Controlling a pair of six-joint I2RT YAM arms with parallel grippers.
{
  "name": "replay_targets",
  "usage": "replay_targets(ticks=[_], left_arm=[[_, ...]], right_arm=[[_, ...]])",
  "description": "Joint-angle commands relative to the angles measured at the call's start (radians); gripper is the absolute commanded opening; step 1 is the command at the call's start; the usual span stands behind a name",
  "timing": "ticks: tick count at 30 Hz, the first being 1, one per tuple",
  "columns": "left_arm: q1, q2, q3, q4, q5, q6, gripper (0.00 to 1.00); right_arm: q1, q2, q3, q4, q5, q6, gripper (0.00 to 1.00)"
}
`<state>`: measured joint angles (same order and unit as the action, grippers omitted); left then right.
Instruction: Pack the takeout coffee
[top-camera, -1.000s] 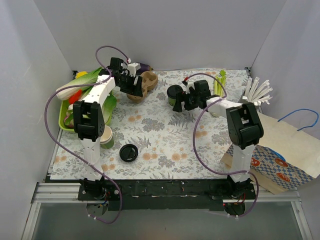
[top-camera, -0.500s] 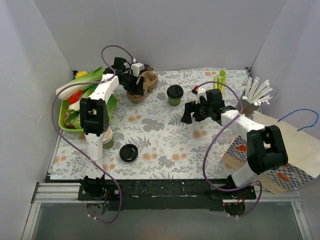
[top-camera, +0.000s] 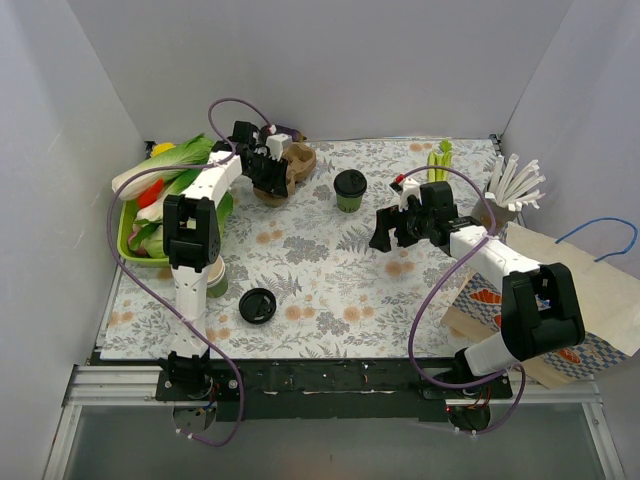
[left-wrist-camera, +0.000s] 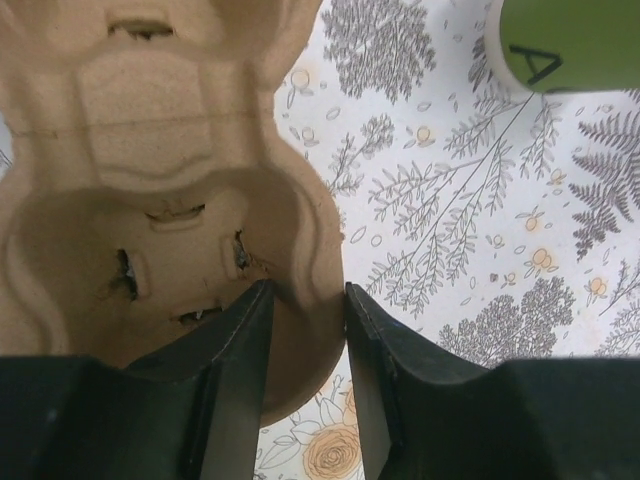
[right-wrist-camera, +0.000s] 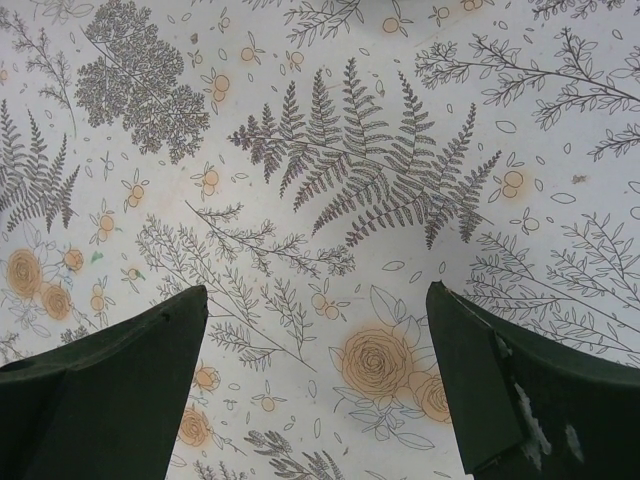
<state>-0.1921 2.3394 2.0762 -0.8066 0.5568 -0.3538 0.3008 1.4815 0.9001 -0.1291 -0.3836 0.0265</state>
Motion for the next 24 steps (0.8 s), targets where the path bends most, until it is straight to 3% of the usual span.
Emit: replay_targets(ticks=[1, 5, 8, 13, 20, 23, 24], left_arm=[[-0.004, -0.097, -0.065, -0.002, -0.029, 0.001, 0.33], [-0.006, -0.149, -0.148, 0.024, -0.040, 0.013, 0.35], [-0.009, -0.181, -0.172, 0.014, -0.041, 0.006, 0.27], [-0.009, -0.288, -0.223, -0.016, -0.095, -0.048, 0.23], [-0.009, -0.564, -0.549, 0.007, -0.231, -0.155, 0.15], [-0.012, -0.647, -0.683, 0.004, -0.177, -0.185, 0.22], [-0.015, -0.681, -0.743, 0.006, -0.144, -0.191, 0.38]], right_arm=[[-0.011, -0.021, -0.015, 0.019, 0.003, -0.011, 0.98], [-0.012, -0.017, -0.020, 0.028, 0.002, -0.010, 0.98], [-0.015, -0.023, -0.024, 0.028, 0.002, -0.011, 0.98], [-0.015, -0.041, -0.041, 0.039, 0.003, -0.014, 0.98], [-0.029, -0.059, -0.087, 0.048, -0.003, -0.011, 0.98], [-0.029, -0.053, -0.096, 0.049, -0.008, -0.014, 0.98], [-0.031, -0.052, -0.096, 0.051, -0.009, -0.014, 0.98]])
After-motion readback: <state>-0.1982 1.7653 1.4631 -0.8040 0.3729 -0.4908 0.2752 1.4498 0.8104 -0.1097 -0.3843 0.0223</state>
